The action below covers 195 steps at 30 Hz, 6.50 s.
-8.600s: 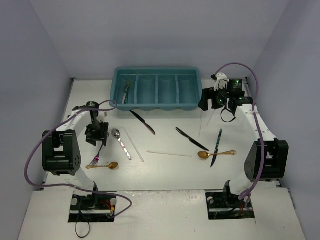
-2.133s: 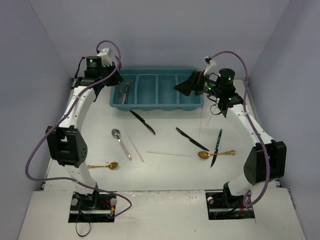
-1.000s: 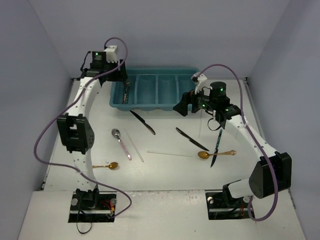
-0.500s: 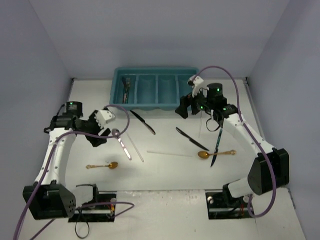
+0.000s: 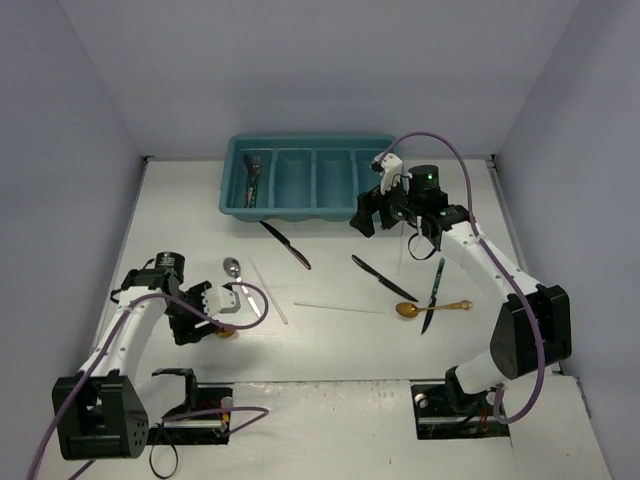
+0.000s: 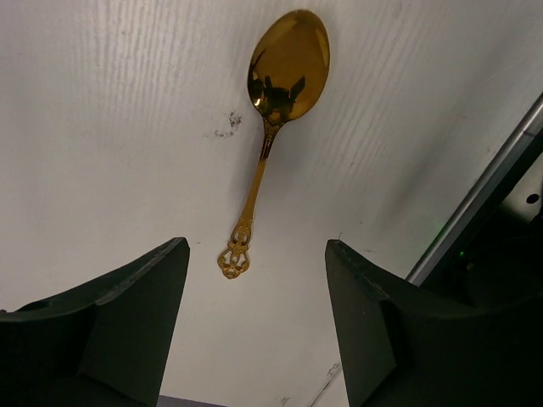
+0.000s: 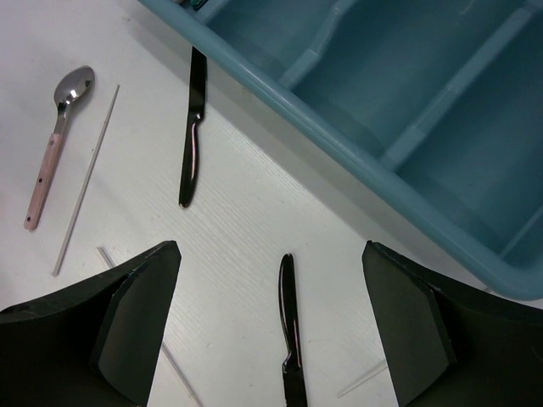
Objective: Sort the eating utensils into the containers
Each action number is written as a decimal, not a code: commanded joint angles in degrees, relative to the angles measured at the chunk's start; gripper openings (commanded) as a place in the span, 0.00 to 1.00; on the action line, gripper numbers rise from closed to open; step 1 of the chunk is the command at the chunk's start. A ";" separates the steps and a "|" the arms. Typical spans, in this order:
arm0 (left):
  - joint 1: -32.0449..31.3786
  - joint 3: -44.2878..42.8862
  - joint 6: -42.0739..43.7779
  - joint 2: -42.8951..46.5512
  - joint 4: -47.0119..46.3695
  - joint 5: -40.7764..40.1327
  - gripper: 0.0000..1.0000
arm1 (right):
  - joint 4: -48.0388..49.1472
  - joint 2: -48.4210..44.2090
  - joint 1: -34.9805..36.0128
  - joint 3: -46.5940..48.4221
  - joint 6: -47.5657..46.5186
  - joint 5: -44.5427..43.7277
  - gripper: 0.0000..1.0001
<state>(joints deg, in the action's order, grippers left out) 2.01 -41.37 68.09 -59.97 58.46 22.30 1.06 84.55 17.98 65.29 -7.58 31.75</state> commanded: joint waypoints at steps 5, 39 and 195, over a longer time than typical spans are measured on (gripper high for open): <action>-3.19 2.16 4.76 -6.36 -6.45 -3.81 0.61 | 1.84 1.04 -0.14 4.22 0.03 -0.10 0.86; -8.24 -6.26 0.19 -5.82 -19.12 5.27 0.00 | 0.24 2.38 -0.33 5.90 -0.96 -0.65 0.85; -21.06 -83.52 -76.63 -51.74 -16.06 -15.43 0.00 | -25.24 -5.33 -12.97 6.75 -36.78 -7.90 0.88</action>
<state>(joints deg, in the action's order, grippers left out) -14.21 -112.38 -15.89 -105.16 44.91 6.00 -13.21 82.27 5.61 69.48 -29.39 27.37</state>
